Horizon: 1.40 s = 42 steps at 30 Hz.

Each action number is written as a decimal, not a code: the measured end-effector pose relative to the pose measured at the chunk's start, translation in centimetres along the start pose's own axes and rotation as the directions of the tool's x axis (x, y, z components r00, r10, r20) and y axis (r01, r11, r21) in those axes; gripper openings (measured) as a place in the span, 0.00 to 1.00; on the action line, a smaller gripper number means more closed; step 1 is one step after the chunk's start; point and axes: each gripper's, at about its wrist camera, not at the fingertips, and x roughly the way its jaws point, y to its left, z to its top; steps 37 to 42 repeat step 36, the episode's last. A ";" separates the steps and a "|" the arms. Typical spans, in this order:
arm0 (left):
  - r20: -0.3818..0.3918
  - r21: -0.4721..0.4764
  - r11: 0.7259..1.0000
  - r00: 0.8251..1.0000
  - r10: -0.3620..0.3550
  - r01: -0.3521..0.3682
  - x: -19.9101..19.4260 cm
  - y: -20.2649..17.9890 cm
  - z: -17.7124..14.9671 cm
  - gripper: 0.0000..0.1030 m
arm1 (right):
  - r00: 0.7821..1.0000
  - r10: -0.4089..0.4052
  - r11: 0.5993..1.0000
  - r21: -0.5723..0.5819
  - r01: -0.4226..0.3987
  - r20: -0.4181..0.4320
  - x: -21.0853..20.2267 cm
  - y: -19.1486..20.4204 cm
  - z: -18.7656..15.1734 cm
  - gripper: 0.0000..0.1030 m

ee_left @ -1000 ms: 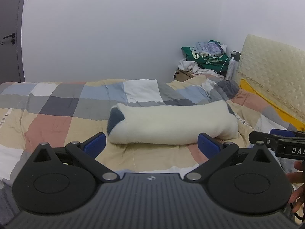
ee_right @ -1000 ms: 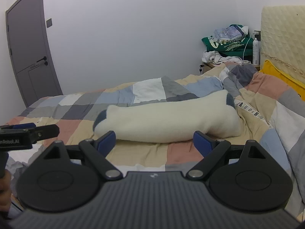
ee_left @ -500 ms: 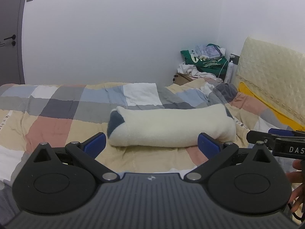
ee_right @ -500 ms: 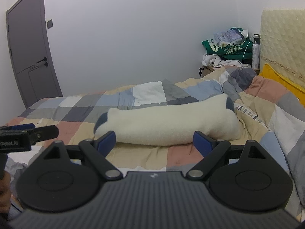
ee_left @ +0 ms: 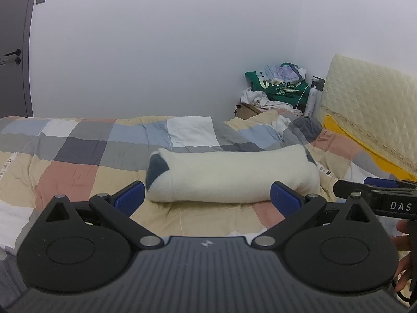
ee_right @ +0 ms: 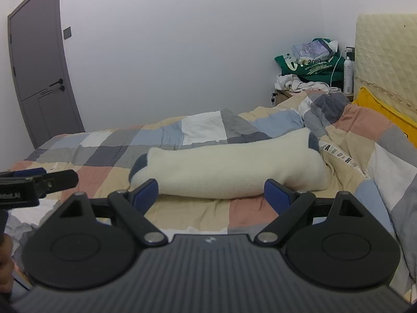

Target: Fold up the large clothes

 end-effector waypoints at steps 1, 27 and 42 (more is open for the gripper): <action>0.002 -0.002 1.000 1.000 -0.003 0.003 -0.1 0.0 0.0 1.00 | 1.000 -0.002 1.000 0.001 0.002 0.004 0.0 0.0 0.1 0.87; 0.014 0.002 1.000 1.000 -0.021 0.021 -0.9 0.4 0.3 1.00 | 1.000 0.002 1.000 0.000 -0.002 -0.001 -0.1 -0.1 0.0 0.87; 0.015 -0.001 1.000 1.000 -0.018 0.018 -1.1 0.4 0.3 1.00 | 1.000 0.002 1.000 -0.002 -0.002 -0.003 -0.2 0.0 0.1 0.87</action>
